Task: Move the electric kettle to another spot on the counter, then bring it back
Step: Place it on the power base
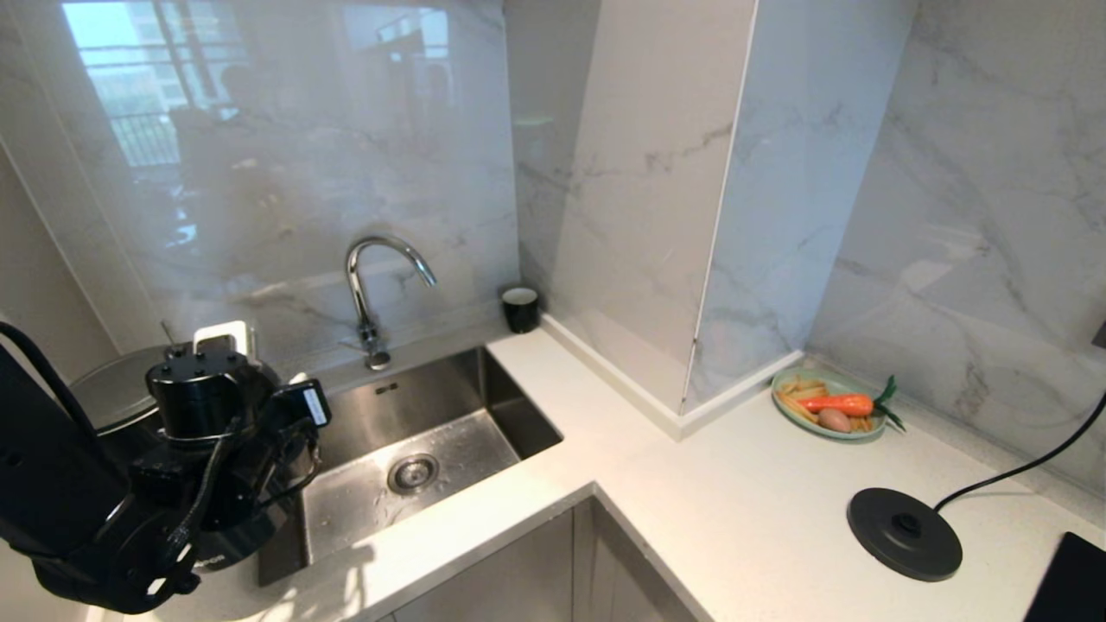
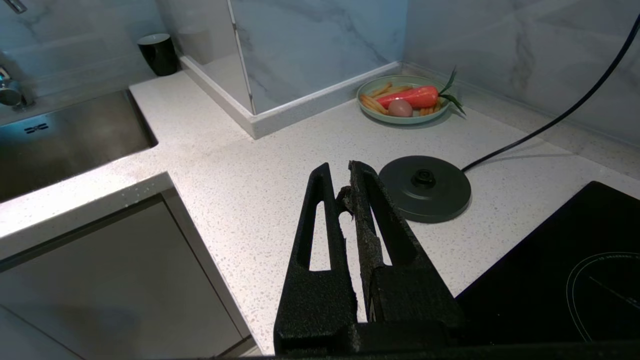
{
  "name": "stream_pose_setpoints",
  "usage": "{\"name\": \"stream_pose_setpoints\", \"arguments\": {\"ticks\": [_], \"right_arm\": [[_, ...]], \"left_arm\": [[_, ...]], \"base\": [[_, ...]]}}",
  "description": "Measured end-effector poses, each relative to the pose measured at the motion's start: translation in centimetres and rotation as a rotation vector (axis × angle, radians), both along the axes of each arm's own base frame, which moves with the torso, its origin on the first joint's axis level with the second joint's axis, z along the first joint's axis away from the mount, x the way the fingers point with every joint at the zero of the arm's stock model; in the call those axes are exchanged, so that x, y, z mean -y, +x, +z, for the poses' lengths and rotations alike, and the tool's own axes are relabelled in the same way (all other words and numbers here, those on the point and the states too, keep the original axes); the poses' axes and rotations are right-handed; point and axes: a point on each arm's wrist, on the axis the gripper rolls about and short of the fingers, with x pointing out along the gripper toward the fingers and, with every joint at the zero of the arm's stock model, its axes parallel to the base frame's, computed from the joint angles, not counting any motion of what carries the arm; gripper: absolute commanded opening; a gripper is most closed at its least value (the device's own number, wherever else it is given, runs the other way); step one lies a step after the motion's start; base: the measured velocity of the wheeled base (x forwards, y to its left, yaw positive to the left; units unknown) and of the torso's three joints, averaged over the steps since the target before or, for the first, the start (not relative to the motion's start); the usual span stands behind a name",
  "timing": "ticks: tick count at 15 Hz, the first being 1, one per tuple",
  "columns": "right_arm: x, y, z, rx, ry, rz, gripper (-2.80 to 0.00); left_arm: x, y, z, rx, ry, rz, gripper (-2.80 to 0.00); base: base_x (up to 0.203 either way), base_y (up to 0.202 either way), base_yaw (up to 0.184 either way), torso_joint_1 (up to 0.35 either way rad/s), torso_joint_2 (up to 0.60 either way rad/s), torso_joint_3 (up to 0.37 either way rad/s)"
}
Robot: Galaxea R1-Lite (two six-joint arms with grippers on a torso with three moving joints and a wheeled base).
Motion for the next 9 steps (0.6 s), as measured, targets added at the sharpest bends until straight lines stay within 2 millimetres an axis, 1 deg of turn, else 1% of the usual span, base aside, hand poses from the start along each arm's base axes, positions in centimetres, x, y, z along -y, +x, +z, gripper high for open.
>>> {"name": "stream_pose_setpoints", "arguments": {"ticks": [5,9], "right_arm": [[0.0,0.0,0.0,0.0,0.0,0.001,-2.8],[0.0,0.0,0.0,0.0,0.0,0.001,-2.8]], "left_arm": [[2.1,-2.6,-0.1,-0.031,0.006,-0.091,-2.8],[4.8,-5.0,-0.2,-0.046,0.002,-0.21,-2.8]], "base": [[0.0,0.0,0.0,0.0,0.0,0.0],[0.0,0.0,0.0,0.0,0.0,0.0]]}}
